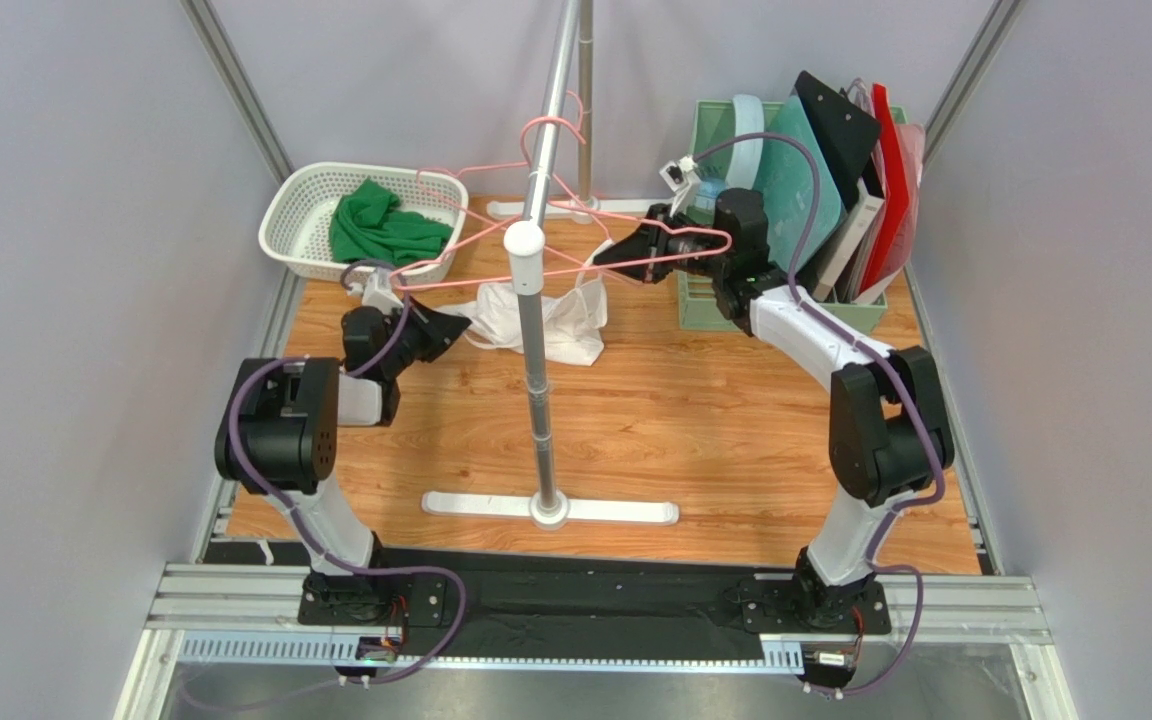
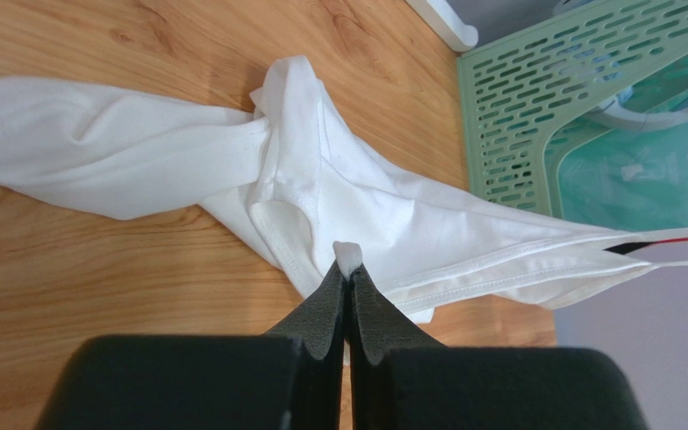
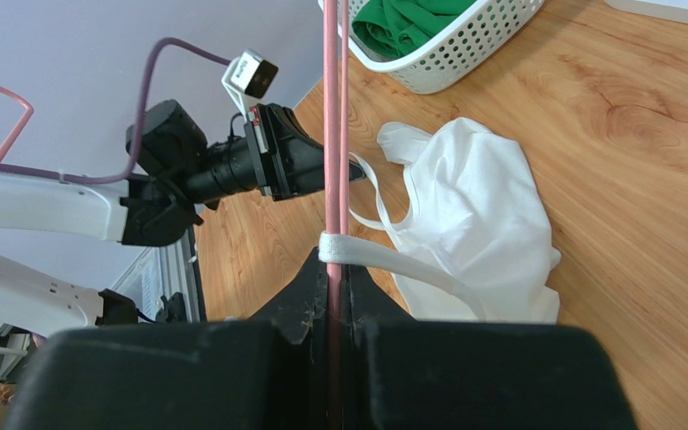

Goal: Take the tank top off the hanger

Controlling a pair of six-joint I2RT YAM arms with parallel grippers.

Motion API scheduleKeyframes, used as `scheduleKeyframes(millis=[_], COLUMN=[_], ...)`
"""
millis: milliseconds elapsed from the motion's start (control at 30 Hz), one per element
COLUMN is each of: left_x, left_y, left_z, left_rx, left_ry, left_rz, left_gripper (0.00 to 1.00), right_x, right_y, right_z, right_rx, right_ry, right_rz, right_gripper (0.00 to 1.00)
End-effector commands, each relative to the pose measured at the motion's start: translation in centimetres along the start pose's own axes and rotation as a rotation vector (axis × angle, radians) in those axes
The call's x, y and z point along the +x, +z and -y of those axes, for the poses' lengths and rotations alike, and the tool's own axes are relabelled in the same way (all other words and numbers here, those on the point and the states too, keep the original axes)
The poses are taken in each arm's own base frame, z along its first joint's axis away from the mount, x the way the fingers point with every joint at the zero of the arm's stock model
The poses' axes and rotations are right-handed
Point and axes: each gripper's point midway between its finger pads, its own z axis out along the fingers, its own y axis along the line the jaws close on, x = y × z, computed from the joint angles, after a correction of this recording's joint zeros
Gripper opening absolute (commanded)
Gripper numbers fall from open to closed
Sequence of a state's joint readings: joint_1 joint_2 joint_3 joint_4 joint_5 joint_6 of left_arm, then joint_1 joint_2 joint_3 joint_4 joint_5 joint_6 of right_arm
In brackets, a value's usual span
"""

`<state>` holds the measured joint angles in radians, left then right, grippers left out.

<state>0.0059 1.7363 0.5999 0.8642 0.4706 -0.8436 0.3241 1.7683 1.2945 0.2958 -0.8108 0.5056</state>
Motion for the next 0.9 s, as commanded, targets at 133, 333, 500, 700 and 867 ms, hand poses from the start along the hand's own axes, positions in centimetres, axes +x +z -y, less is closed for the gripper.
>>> scheduleKeyframes(millis=[133,333,500,700,867], left_x=[0.1,-0.5,-1.2,-2.0,-4.1], left_y=[1.2,0.5,-0.2,-1.2,-3.1], left_z=[5.9,6.3,7.6,7.7,6.4], left_rx=[0.33,0.329,0.348,0.281,0.114], left_ry=[-0.133,-0.083,0.038,0.109,0.143], left_rz=[0.082,0.12,0.135,0.168,0.276], left_gripper=[0.0,0.2,0.66,0.99,0.93], right_x=[-1.1,-0.3,0.5,1.2,1.5], right_y=[1.8,1.7,1.3,0.6,0.3], right_z=[-0.1,0.3,0.4,0.4,0.4], right_rx=[-0.024,-0.018,0.0,0.014,0.022], right_ry=[-0.044,-0.045,-0.07,-0.104,-0.105], right_rz=[0.034,0.007,-0.029,-0.066,-0.081], right_gripper=[0.0,0.0,0.0,0.0,0.0])
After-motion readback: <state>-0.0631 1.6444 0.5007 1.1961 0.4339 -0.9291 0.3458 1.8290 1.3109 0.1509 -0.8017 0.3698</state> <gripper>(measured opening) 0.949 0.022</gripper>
